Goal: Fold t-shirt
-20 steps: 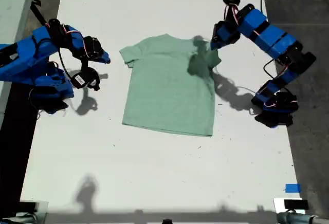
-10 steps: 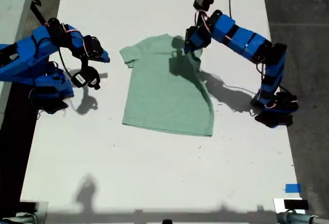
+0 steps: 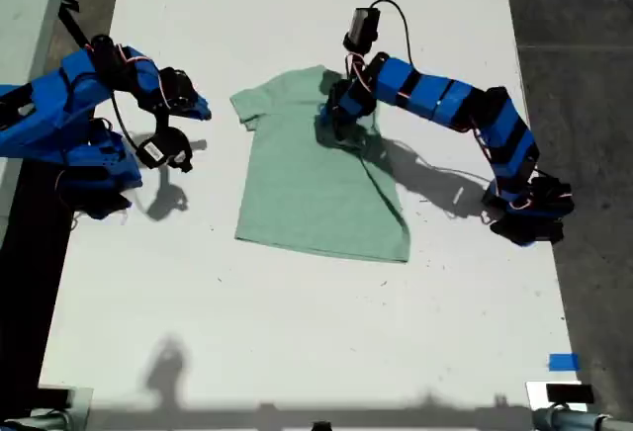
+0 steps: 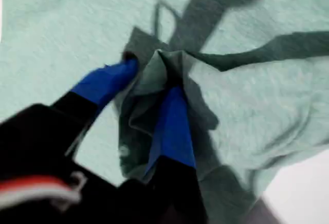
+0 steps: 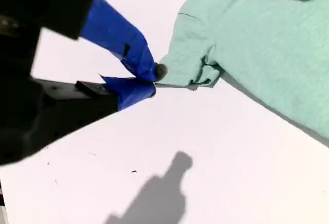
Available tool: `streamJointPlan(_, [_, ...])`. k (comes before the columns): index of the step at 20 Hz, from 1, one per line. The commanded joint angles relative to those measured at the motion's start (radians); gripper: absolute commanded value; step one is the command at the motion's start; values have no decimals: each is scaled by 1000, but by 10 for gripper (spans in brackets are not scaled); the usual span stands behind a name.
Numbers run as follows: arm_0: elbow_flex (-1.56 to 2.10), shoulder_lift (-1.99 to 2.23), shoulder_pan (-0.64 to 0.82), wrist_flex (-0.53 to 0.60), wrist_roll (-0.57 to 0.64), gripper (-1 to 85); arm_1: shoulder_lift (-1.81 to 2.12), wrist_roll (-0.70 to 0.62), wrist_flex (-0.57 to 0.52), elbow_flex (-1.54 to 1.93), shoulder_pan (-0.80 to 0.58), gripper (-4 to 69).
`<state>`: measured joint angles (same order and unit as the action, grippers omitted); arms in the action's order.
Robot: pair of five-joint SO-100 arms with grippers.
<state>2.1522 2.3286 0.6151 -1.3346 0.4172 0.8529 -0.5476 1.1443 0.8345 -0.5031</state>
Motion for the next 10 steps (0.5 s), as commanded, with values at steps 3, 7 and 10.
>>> streamJointPlan(3, [-8, 21, 26, 23, 11, 53, 299, -84, 232, -133, -67, 232])
streamJointPlan(7, [-6, 5, 44, 38, 17, 91, 669, -133, 411, 98, -156, 221])
streamJointPlan(10, [-58, -98, 61, 83, 49, 142, 957, -133, 350, 497, -156, 184])
